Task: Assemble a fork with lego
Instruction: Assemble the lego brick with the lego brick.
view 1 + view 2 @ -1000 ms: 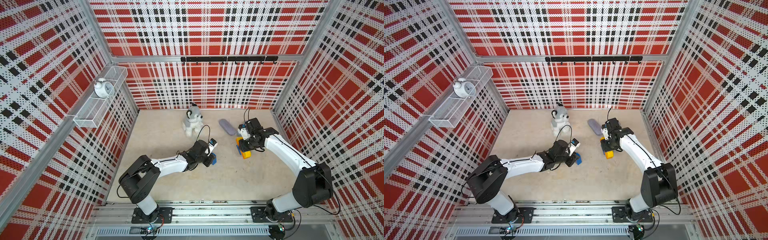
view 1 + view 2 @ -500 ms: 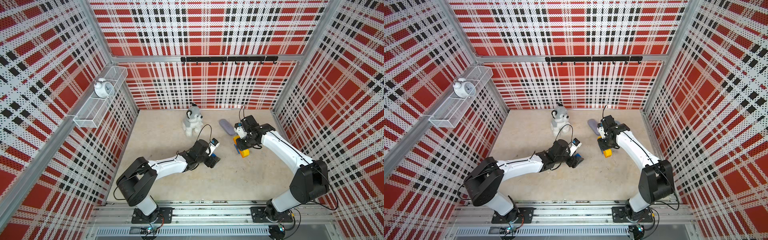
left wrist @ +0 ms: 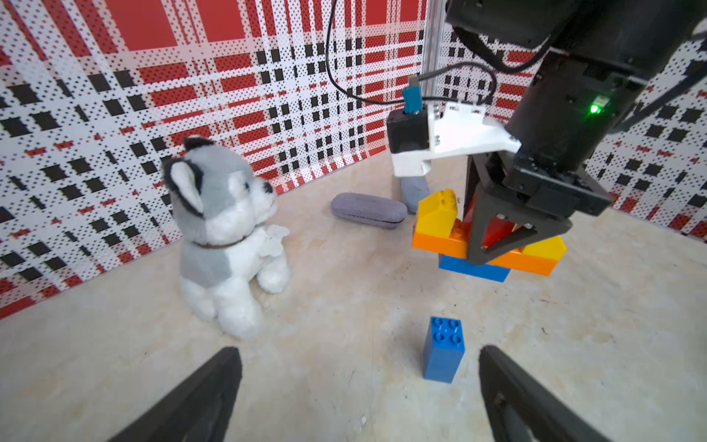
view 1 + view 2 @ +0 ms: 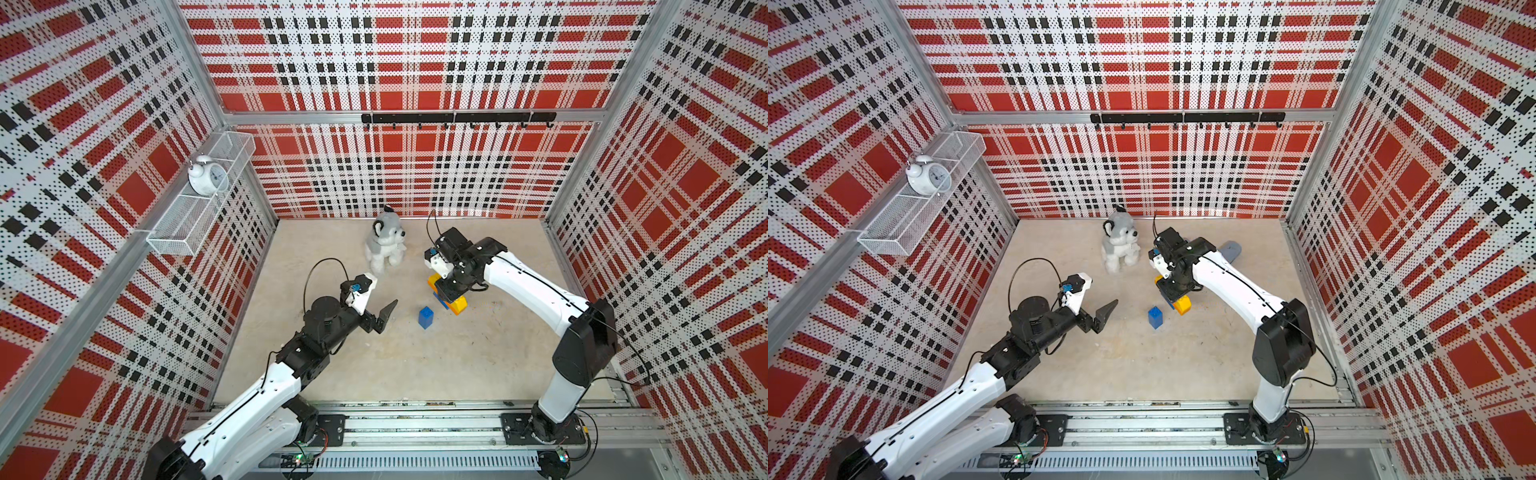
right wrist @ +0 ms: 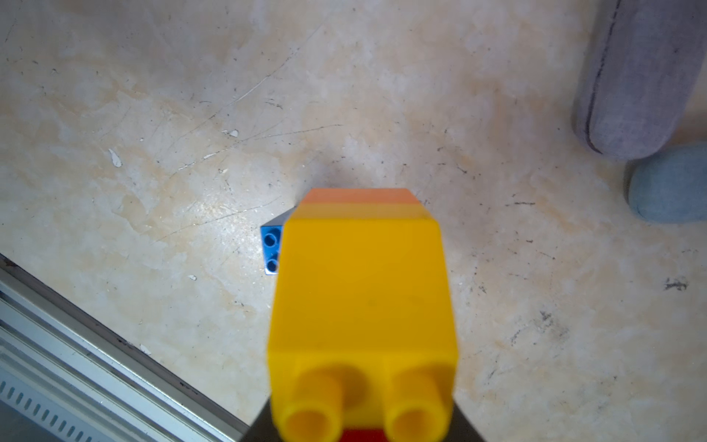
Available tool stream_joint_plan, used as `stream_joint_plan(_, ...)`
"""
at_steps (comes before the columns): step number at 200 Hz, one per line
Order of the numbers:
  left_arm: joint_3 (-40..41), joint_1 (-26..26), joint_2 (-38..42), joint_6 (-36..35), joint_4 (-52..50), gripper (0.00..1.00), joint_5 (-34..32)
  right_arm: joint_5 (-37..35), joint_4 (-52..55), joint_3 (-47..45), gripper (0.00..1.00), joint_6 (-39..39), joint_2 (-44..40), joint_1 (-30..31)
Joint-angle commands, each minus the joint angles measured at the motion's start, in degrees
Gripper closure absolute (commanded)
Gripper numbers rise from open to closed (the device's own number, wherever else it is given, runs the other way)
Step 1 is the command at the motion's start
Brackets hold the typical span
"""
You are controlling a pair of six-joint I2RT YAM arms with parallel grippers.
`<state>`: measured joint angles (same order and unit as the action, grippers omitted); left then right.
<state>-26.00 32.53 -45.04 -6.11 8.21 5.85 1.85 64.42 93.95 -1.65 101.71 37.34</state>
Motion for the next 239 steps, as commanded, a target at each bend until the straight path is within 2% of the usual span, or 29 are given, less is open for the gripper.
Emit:
stream_joint_plan(1,4.8,-0.4,4.0,-0.1,3.0,0.02,-2.6,-1.5,2.5,2.8,0.82,-1.3,1.6,1.7)
stream_joint_plan(40,13.9,-0.4,9.7,-0.1,12.7,0.02,-3.3,-3.8,2.9,3.9,0.82,-2.2,4.1,5.4)
stream_joint_plan(75,18.1,-0.4,12.4,-1.0,15.8,0.02,-1.9,-5.0,4.4,5.8,0.83,-2.2,7.3,6.8)
stream_joint_plan(239,17.1,-0.8,9.6,-2.3,16.2,0.02,1.4,-4.3,3.2,7.1,0.83,-3.5,11.2,8.3)
